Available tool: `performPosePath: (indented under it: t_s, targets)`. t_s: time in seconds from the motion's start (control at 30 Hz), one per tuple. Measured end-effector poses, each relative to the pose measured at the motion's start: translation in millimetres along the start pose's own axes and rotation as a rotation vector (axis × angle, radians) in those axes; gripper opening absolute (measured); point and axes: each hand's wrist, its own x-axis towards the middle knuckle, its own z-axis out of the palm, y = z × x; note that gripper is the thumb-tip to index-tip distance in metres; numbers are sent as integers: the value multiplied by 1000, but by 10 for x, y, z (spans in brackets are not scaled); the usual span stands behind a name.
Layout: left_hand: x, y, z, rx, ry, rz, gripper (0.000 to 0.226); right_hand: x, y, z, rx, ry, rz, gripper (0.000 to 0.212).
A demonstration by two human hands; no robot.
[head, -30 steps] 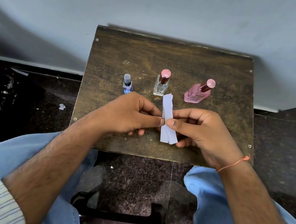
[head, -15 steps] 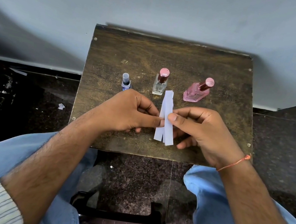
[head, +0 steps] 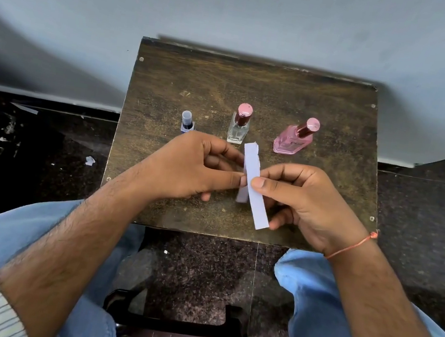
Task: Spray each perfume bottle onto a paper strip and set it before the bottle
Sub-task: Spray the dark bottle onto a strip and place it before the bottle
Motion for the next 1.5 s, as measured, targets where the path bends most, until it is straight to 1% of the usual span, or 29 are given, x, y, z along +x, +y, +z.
performPosePath:
  t_s: [0.1, 0.2, 0.3, 0.53, 0.67, 0.77, 0.87, 1.03, 1.2, 1.27, 1.33, 1.43, 1.5]
  targets:
    - [14, -12, 6, -25, 24, 85, 34, 5, 6, 16, -6, -4, 4, 17]
    - [19, -41, -1, -23, 84, 173, 29, 9, 5, 22, 0, -4, 8, 22]
    - [27, -69, -14, 18, 110, 243, 21, 9, 0, 38, 2, -7, 14, 27]
    - [36, -96, 9, 54, 128, 301, 17, -30, -31, 97, 0, -45, 2, 19]
    - [16, -88, 28, 147, 156, 339, 18, -41, -37, 122, 3, -65, -11, 12]
    - [11, -84, 26, 250, 211, 414, 19, -46, -39, 134, 13, -89, -5, 11]
    - [22, -96, 24, 291, 242, 479, 18, -55, -43, 140, 34, -114, -7, 11]
    - [19, -103, 15, 433, 335, 543, 15, -80, -50, 162, 112, -141, -32, 11]
    - [4, -65, 40, 507, 362, 618, 19, -80, -19, 172, 227, -157, -26, 11]
    - [6, -65, 30, 523, 379, 609, 23, -73, 13, 164, 263, -197, -40, 16]
    - [15, -87, 15, 512, 399, 557, 24, -96, 31, 150, 300, -280, -65, 25]
    - [34, -123, 26, 311, 353, 408, 13, -157, 3, 118, 283, -384, -118, 26]
    - [58, -140, 34, 166, 313, 351, 14, -168, -39, 72, 206, -372, -138, 28]
